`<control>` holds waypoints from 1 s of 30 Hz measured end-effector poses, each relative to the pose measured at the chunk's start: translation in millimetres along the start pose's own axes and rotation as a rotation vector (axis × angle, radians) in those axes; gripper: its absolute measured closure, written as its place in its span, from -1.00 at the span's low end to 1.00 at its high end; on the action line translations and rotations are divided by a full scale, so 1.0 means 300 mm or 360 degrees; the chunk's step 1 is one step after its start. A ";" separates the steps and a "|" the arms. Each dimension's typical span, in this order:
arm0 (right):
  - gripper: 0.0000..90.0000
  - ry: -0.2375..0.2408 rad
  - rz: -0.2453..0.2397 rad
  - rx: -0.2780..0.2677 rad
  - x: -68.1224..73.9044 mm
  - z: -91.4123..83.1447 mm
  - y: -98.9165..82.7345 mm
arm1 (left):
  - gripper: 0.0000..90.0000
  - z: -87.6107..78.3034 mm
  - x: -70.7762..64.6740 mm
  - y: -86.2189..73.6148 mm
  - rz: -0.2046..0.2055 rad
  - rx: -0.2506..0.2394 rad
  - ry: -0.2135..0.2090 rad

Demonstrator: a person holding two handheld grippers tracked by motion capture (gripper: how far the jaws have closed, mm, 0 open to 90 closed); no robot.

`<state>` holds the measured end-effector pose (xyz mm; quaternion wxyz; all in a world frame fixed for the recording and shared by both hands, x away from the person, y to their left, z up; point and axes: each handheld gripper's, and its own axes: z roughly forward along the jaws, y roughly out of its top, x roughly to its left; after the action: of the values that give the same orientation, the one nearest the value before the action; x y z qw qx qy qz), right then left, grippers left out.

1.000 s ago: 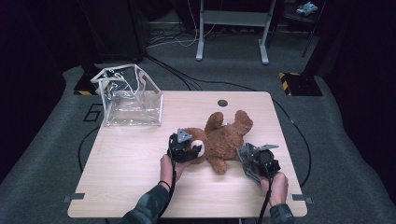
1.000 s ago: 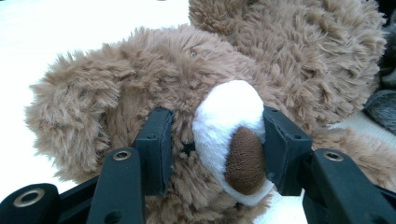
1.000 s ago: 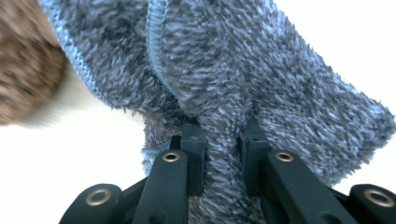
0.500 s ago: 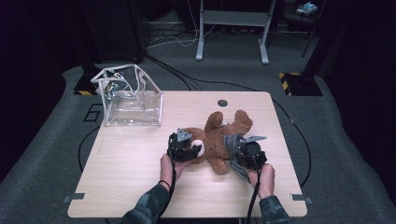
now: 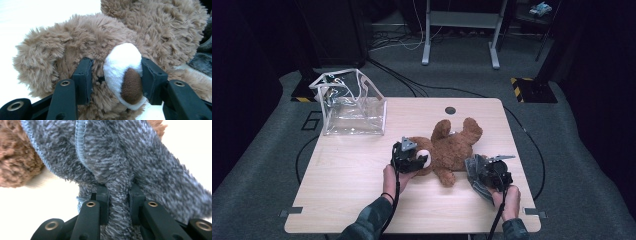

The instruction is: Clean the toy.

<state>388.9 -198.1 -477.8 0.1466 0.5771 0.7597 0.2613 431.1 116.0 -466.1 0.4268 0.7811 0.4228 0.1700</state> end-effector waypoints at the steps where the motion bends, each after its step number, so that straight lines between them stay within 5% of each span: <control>1: 0.68 0.0001 -0.0006 -0.0015 0.000 -0.008 0.000 | 0.03 -0.002 -0.003 0.003 0.0010 -0.0006 0.0012; 11: 0.67 0.0036 0.0038 -0.0138 -0.006 -0.065 0.029 | -0.37 -0.037 -0.070 0.026 0.0083 -0.0022 0.0203; 17: 0.66 0.0052 0.0031 -0.0186 -0.014 -0.069 0.045 | -0.55 -0.031 -0.087 0.027 0.0074 0.0025 0.0231; 19: 0.66 0.0062 0.0052 -0.0183 -0.012 -0.066 0.052 | -0.52 0.003 -0.083 0.029 0.0112 0.0110 0.0269; 25: 0.65 0.0067 0.0041 -0.0194 -0.009 -0.066 0.054 | -0.17 0.040 -0.085 0.017 0.0168 0.0110 0.0339; 30: 0.65 0.0069 0.0057 -0.0193 0.000 -0.074 0.052 | 0.05 0.044 -0.072 0.029 0.0171 0.0132 0.0316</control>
<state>389.8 -200.0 -450.7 0.1600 0.5748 0.7351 0.3219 431.2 89.4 -464.5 0.3405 0.7989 0.4273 0.2514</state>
